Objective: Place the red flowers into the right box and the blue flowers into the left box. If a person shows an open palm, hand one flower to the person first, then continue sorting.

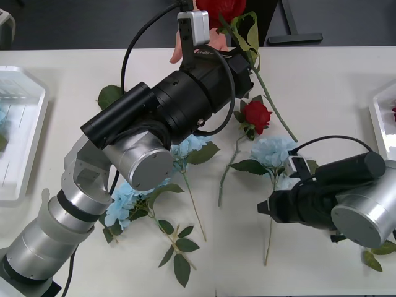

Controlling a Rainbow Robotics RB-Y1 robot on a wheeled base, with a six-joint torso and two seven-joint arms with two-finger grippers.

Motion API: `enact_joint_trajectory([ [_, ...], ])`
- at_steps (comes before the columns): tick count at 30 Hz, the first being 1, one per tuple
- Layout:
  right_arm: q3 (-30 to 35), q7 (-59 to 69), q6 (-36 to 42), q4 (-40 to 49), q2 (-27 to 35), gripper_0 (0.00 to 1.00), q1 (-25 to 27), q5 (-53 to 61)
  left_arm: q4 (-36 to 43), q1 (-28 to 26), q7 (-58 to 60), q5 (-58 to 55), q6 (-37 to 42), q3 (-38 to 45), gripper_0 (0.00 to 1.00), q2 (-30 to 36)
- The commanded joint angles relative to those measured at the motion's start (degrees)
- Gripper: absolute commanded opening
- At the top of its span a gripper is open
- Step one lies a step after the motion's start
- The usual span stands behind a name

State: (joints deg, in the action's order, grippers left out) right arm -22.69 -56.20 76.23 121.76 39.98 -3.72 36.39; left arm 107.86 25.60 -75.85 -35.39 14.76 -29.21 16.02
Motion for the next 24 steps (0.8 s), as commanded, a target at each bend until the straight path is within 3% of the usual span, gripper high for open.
enact_joint_trajectory([
  [1,-0.1,0.7,-0.6,-1.4,-4.7,0.99,-1.7,-1.4,1.1,2.3,4.4,0.6,-0.9,-0.9,0.0,-1.4],
  [8,-0.1,0.2,-3.2,-8.7,-8.4,0.99,-5.4,-2.8,1.1,2.3,4.4,0.6,-0.9,-0.9,0.0,-1.4],
  [16,-0.1,0.0,-4.5,-10.8,-9.2,0.98,-7.0,-4.2,1.1,2.3,4.4,0.6,-0.9,-0.9,0.0,-1.4],
  [19,0.0,-0.1,-4.6,-10.8,-9.2,0.68,-7.0,-4.7,1.1,2.3,4.4,0.6,-0.9,-0.9,0.0,-1.4],
  [21,-0.1,-0.1,-4.7,-10.8,-9.2,0.32,-7.0,-5.1,1.1,2.3,4.4,0.6,-0.9,-0.9,0.0,-1.4],
  [24,-0.2,-0.3,-4.8,-10.8,-9.2,0.02,-6.9,-6.1,1.1,2.3,4.4,0.6,-0.9,-0.9,0.0,-1.4],
])
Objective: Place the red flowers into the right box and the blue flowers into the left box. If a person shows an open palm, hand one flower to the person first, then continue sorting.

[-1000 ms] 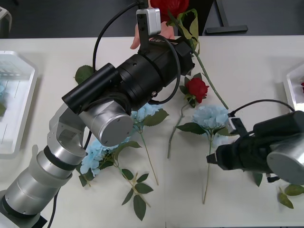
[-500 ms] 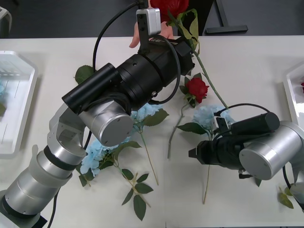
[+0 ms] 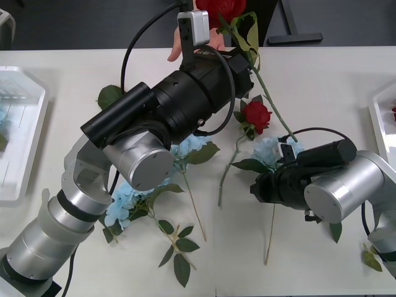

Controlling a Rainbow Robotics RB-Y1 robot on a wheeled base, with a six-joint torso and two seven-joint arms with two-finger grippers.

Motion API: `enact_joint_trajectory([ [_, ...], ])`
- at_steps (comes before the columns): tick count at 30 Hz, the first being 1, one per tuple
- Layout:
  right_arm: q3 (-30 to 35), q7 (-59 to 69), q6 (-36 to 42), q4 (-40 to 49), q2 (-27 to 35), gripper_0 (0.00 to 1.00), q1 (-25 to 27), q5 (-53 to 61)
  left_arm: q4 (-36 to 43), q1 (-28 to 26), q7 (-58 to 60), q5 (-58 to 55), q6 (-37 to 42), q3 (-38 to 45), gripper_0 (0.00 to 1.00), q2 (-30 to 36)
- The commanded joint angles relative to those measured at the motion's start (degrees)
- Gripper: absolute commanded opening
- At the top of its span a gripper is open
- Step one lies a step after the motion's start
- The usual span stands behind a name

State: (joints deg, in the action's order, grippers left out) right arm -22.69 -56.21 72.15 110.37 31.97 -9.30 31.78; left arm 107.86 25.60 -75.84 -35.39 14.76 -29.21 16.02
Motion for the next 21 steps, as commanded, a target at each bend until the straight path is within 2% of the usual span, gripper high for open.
enact_joint_trajectory([
  [1,-0.3,-0.4,-0.7,0.6,-1.2,0.0,-1.4,-1.6,1.1,2.3,4.4,0.6,-0.9,-0.9,0.0,-1.4],
  [14,-0.1,-0.8,-3.4,-0.8,-0.2,0.0,-1.4,-4.3,1.1,2.3,4.4,0.6,-0.9,-0.9,0.0,-1.4],
  [19,7.2,-3.7,-3.5,-0.7,1.9,0.0,-1.6,-2.5,1.1,2.3,4.4,0.6,-0.9,-0.9,0.0,-1.4],
  [21,14.3,-7.4,-2.4,-0.8,2.5,0.0,-1.8,0.6,1.1,2.3,4.4,0.6,-0.9,-0.9,0.0,-1.4],
])
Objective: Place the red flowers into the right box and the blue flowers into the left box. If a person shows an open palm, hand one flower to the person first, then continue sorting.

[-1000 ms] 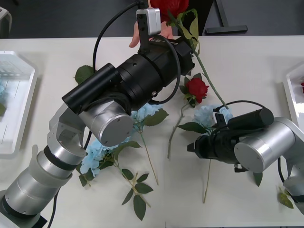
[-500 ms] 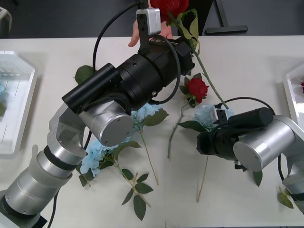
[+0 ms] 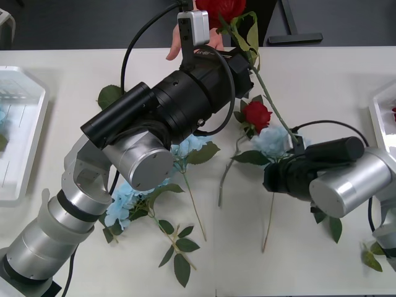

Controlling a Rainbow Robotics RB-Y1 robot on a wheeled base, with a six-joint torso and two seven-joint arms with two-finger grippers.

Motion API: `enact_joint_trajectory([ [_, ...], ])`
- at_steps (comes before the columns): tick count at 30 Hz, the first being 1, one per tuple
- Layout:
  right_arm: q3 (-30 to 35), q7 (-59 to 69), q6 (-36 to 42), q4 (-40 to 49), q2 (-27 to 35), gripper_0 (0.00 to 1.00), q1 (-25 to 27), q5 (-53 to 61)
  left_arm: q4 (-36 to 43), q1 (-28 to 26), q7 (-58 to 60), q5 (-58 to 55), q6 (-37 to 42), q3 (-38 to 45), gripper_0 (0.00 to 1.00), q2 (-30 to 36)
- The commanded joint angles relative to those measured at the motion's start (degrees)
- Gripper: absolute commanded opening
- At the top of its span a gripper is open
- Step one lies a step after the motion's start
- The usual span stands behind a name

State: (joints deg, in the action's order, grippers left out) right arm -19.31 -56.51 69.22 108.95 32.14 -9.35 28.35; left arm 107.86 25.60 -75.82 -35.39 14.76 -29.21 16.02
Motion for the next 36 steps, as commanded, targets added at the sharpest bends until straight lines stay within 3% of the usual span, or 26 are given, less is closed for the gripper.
enact_joint_trajectory([
  [1,12.9,-8.4,1.2,0.6,2.3,0.0,-1.8,4.8,1.1,2.3,4.4,0.6,-0.9,-0.9,0.0,-1.4],
  [6,27.8,-21.5,5.7,0.6,2.5,0.0,-5.3,11.0,1.1,2.3,4.4,0.6,-0.9,-0.9,0.0,-1.4],
  [10,30.2,-27.8,5.1,0.6,2.8,0.0,-10.5,13.0,1.1,2.3,4.4,0.6,-0.9,-0.9,0.0,-1.4],
  [16,26.2,-33.9,-2.1,-4.5,2.0,0.0,-21.6,13.8,1.1,2.3,4.4,0.6,-0.9,-0.9,0.0,-1.4],
  [28,9.3,-37.6,-37.7,-27.4,1.4,0.0,-44.2,16.2,1.1,2.3,4.4,0.6,-0.9,-0.9,0.0,-1.4],
  [36,8.1,-37.0,-43.8,-33.3,0.1,0.0,-52.3,17.8,1.1,2.3,4.4,0.6,-0.9,-0.9,0.0,-1.4],
])
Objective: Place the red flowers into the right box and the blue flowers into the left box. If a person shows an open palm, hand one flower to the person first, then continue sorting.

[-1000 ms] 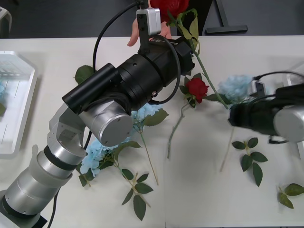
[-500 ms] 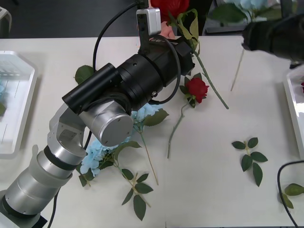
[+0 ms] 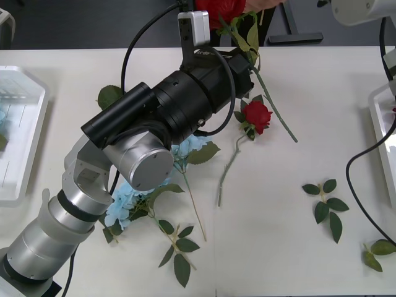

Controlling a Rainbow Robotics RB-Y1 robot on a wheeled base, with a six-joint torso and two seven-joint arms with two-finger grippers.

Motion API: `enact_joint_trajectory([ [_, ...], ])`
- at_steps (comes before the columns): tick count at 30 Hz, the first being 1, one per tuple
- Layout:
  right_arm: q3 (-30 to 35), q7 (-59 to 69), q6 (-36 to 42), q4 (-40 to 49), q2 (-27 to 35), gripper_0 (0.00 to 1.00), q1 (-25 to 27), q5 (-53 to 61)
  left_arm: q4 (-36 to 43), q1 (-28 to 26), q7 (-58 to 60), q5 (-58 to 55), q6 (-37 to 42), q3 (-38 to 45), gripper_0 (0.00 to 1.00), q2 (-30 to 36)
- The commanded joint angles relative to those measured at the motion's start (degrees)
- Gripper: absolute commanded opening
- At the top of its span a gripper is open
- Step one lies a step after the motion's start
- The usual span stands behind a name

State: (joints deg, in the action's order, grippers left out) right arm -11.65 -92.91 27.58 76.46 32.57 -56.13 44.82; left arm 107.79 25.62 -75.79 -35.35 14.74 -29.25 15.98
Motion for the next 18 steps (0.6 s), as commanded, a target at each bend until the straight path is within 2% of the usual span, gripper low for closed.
enact_joint_trajectory([
  [1,0.6,-0.3,-2.7,-0.9,-0.4,0.0,-5.7,1.7,1.2,2.2,4.3,0.5,-0.9,-0.9,0.0,-1.4],
  [8,0.6,-0.5,-4.1,-0.9,-0.4,0.0,-5.6,3.3,1.2,2.2,4.3,0.5,-0.9,-0.9,0.0,-1.4],
  [9,0.6,-0.6,-4.1,-0.9,-0.4,0.05,-5.6,3.3,1.2,2.2,4.3,0.5,-0.9,-0.9,0.0,-1.4],
  [10,0.6,-0.7,-4.2,-0.9,-0.4,0.13,-5.6,3.4,1.2,2.2,4.3,0.5,-0.9,-0.9,0.0,-1.4],
  [11,0.6,-0.7,-4.1,-0.8,-0.4,0.31,-5.6,3.5,1.2,2.2,4.3,0.5,-0.9,-0.9,0.0,-1.4],
  [12,0.6,-0.7,-4.1,-0.9,-0.4,0.43,-5.6,3.8,1.2,2.2,4.3,0.5,-0.9,-0.9,0.0,-1.4],
  [13,0.6,-0.7,-4.1,-0.9,-0.4,0.47,-5.6,3.9,1.2,2.2,4.3,0.5,-0.9,-0.9,0.0,-1.4],
  [14,0.5,-0.7,-4.1,-0.9,-0.4,0.57,-5.6,4.0,1.2,2.2,4.3,0.5,-0.9,-0.9,0.0,-1.4],
  [18,0.6,-0.9,-4.1,-0.9,-0.4,0.68,-5.6,4.9,1.2,2.2,4.3,0.5,-0.9,-0.9,0.0,-1.4],
])
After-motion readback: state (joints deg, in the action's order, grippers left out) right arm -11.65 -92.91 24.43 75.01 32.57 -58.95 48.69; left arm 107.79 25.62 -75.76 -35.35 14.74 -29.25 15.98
